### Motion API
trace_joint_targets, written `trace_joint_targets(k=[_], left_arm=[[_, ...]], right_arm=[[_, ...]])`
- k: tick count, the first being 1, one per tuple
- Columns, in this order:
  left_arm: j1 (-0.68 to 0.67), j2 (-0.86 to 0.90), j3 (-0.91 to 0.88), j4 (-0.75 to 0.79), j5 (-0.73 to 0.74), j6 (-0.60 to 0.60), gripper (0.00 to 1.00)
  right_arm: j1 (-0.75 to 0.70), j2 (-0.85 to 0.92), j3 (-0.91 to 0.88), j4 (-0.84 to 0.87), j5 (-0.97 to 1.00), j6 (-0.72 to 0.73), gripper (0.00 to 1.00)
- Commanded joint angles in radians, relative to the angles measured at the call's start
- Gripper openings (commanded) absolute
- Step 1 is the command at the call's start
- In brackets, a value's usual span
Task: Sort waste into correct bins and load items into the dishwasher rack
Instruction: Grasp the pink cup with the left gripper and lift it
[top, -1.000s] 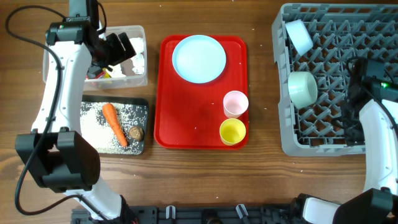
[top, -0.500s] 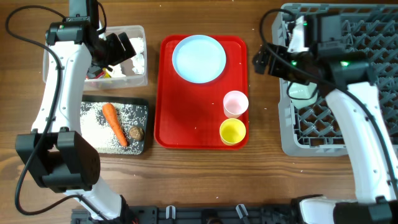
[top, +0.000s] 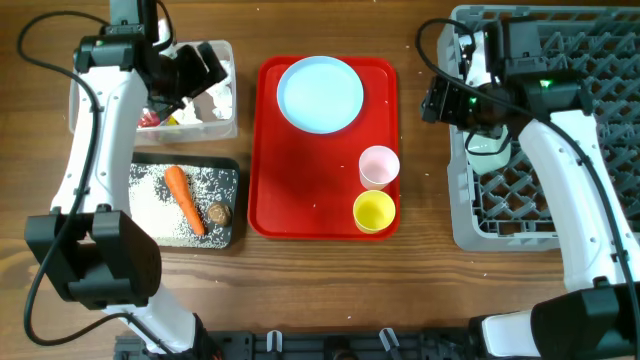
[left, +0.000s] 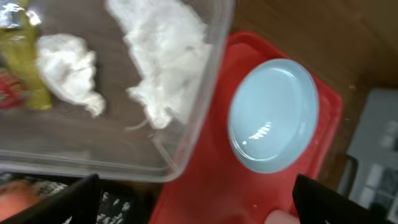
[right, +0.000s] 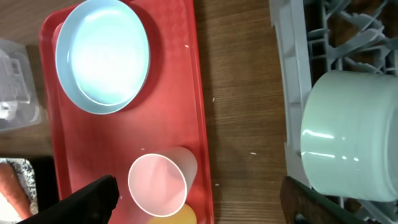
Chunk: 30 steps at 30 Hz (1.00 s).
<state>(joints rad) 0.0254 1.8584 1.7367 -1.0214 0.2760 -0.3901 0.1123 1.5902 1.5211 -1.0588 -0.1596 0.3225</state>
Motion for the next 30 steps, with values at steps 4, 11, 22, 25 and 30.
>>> trace_joint_targets(k=[4, 11, 22, 25, 30], left_arm=[[-0.385, -0.018, -0.003, 0.119, 0.017, 0.117, 0.91], [-0.706, 0.104, -0.003, 0.123, -0.158, 0.154, 0.79], [-0.721, 0.263, -0.003, 0.083, -0.232, 0.029, 0.34], [-0.721, 0.272, -0.003, 0.083, -0.238, -0.072, 0.12], [-0.716, 0.272, -0.003, 0.043, -0.236, -0.09, 0.04]], right_arm=[[-0.003, -0.029, 0.009, -0.001, 0.085, 0.038, 0.87], [-0.145, -0.029, 0.009, -0.026, 0.082, 0.043, 0.87], [-0.214, -0.029, 0.008, -0.06, 0.082, -0.009, 0.87], [-0.214, -0.029, 0.008, -0.062, 0.082, -0.009, 0.87], [-0.214, -0.029, 0.008, -0.065, 0.082, -0.009, 0.86]])
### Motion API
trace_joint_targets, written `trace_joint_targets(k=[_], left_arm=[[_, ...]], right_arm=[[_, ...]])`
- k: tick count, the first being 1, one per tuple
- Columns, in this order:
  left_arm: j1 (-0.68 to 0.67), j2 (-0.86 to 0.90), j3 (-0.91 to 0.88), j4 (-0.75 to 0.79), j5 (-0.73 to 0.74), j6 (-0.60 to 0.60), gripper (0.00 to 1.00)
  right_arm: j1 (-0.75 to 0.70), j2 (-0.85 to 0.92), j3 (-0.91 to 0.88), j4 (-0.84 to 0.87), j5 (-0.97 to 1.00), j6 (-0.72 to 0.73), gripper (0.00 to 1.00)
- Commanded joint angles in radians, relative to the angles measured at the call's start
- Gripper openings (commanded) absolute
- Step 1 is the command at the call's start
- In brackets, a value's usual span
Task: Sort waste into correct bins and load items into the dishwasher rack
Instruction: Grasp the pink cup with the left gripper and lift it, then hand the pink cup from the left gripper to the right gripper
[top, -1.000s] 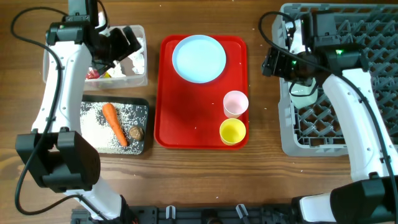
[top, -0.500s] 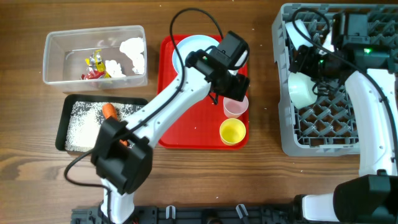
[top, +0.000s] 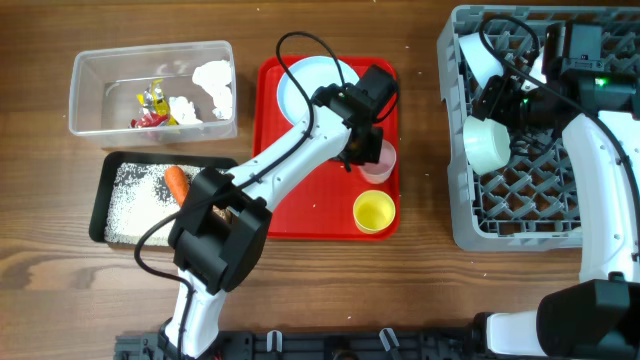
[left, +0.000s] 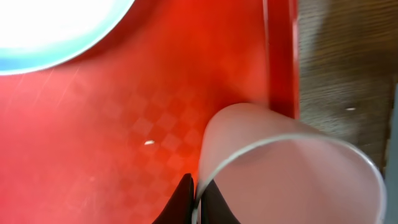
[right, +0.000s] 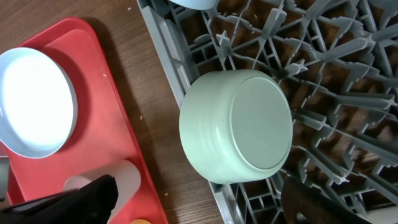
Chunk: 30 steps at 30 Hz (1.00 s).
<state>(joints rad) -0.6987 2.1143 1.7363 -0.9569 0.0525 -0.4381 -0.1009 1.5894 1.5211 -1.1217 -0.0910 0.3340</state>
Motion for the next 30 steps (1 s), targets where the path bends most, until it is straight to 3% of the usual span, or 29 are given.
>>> trace_joint_targets(k=[1, 3, 7, 11, 15, 17, 20, 24, 30], left_arm=[[0.01, 0.016, -0.003, -0.028, -0.008, -0.042, 0.04], [0.028, 0.003, -0.003, -0.035, 0.047, -0.041, 0.04], [0.159, -0.089, -0.003, -0.034, 0.374, 0.027, 0.04], [0.319, -0.155, -0.003, -0.019, 0.818, 0.209, 0.04], [0.432, -0.156, -0.003, 0.007, 1.219, 0.384, 0.04], [0.463, -0.156, -0.003, 0.023, 1.353, 0.452, 0.04], [0.493, -0.156, -0.003, 0.026, 1.46, 0.536, 0.04], [0.501, -0.156, -0.003, 0.05, 1.478, 0.547, 0.04], [0.501, -0.156, -0.003, 0.072, 1.464, 0.546, 0.04]], right_arm=[[0.0, -0.028, 0.008, -0.002, 0.013, -0.02, 0.86], [0.0, -0.028, 0.008, -0.001, 0.008, -0.047, 0.86], [-0.014, -0.029, 0.009, 0.02, -0.136, -0.124, 0.86], [-0.014, -0.028, 0.008, 0.084, -0.515, -0.267, 0.87], [0.007, -0.024, 0.008, 0.153, -0.726, -0.316, 0.87], [0.027, -0.022, -0.005, 0.209, -0.807, -0.316, 0.88], [0.044, -0.022, -0.063, 0.352, -1.021, -0.315, 0.88], [0.046, -0.019, -0.157, 0.546, -1.28, -0.296, 0.88], [0.102, -0.018, -0.175, 0.59, -1.344, -0.294, 0.88]])
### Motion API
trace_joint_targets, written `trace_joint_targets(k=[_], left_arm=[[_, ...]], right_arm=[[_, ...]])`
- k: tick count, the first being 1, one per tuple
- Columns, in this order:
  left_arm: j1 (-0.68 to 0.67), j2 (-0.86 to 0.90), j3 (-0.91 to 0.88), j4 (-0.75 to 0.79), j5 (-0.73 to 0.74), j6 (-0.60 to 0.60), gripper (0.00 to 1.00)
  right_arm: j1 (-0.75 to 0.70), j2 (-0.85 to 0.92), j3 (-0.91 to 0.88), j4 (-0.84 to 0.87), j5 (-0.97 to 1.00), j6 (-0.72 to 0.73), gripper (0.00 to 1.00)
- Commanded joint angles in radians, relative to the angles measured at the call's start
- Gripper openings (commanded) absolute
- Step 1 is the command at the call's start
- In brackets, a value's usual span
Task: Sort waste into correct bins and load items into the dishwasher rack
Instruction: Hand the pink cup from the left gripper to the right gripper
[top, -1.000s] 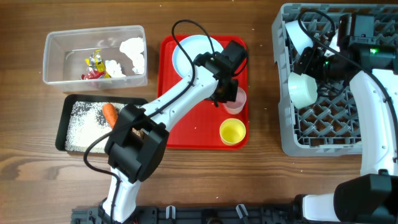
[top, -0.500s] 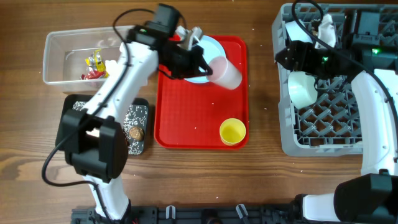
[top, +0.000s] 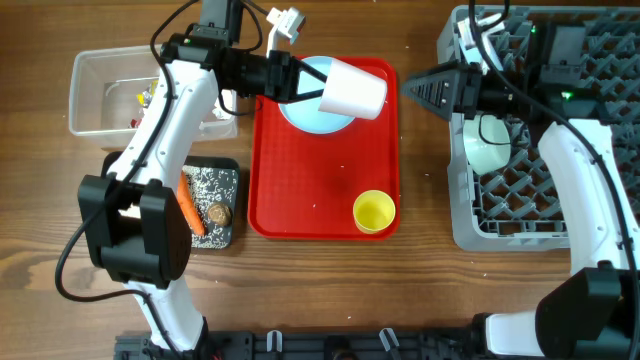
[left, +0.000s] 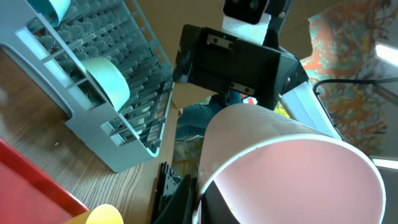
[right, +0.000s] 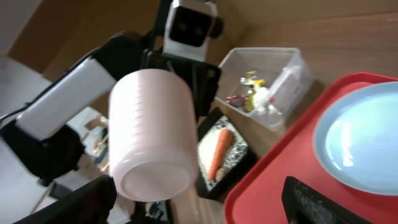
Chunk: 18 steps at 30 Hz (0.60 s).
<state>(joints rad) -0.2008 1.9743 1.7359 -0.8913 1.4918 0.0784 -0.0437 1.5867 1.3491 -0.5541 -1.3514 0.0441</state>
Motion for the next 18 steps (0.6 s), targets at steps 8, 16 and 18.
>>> trace_joint_targets(k=[8, 16, 18], left_arm=[[0.003, -0.016, -0.002, 0.01, -0.002, 0.029, 0.04], [0.003, -0.016, -0.002, 0.01, -0.002, 0.03, 0.04], [0.003, -0.016, -0.002, 0.01, -0.002, 0.03, 0.04]], right_arm=[[0.209, -0.015, -0.003, 0.148, 0.084, 0.171, 0.78], [0.233, -0.015, -0.003, 0.16, 0.125, 0.204, 0.49], [0.233, -0.015, -0.003, 0.167, 0.125, 0.216, 0.48]])
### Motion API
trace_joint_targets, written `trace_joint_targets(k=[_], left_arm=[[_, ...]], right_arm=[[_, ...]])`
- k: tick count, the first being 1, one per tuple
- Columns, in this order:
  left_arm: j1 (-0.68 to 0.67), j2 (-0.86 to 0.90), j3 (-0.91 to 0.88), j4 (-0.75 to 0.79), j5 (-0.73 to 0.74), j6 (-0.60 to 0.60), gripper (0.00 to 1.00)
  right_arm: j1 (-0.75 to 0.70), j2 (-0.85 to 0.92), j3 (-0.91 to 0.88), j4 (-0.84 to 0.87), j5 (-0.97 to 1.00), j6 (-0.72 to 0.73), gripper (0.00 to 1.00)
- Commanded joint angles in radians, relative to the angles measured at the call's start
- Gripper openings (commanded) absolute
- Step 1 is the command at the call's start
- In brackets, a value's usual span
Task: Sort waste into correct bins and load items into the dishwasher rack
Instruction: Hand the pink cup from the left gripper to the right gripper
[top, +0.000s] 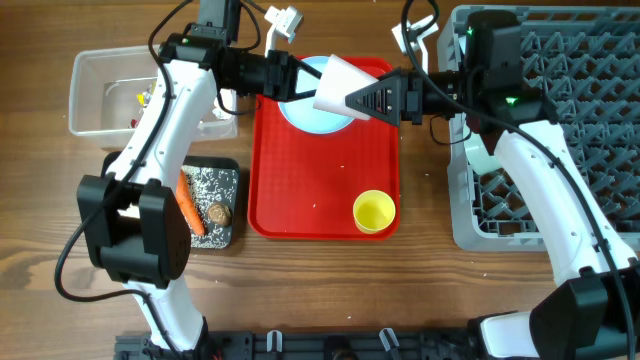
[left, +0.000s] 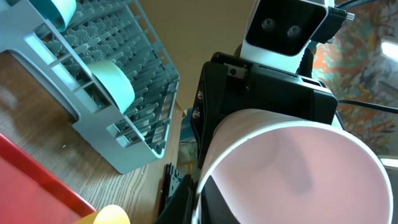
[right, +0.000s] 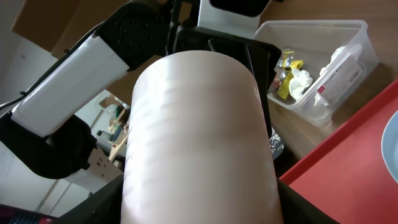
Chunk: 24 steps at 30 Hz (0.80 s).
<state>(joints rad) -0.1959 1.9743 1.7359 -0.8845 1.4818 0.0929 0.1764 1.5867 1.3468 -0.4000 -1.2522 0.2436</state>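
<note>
A pink cup (top: 335, 88) hangs tipped on its side above the red tray (top: 300, 190), near a light blue plate (top: 310, 118). My left gripper (top: 300, 85) is shut on the cup's rim (left: 292, 168), one finger inside and one outside (left: 198, 193). From the right, my right gripper (top: 352, 100) has a finger against each side of the cup's body (right: 199, 137). A yellow cup (top: 374, 212) stands on the tray's front right corner. The grey dishwasher rack (top: 560, 200) lies at the right, with a pale green bowl (left: 112, 78) in it.
A clear bin (top: 100, 90) with wrappers and tissue stands at the back left. In front of it, a black tray (top: 160, 200) holds a carrot (top: 185, 205). The right arm crosses the rack's left edge.
My right gripper has moved left from beside the rack to the pink cup, and its fingers now sit on either side of the cup. The left gripper still holds the cup in the same spot.
First my left gripper was over the clear bin and the right over the rack, with the pink cup on the tray. Then the left was shut on the cup's rim on the tray. Later it held the cup in the air, where the right gripper now meets it.
</note>
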Motion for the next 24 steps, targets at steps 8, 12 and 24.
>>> trace_joint_targets(k=[8, 12, 24], left_arm=[[-0.003, -0.016, -0.002, 0.002, 0.002, 0.015, 0.08], [-0.003, -0.016, -0.002, 0.002, 0.002, 0.015, 0.09], [-0.002, -0.016, -0.002, 0.002, 0.002, 0.015, 0.37]], right_arm=[[0.012, -0.015, -0.001, 0.018, 0.025, 0.021, 0.48], [0.007, -0.015, -0.001, 0.014, 0.025, 0.018, 0.48], [-0.06, -0.015, -0.001, -0.04, -0.005, -0.019, 0.48]])
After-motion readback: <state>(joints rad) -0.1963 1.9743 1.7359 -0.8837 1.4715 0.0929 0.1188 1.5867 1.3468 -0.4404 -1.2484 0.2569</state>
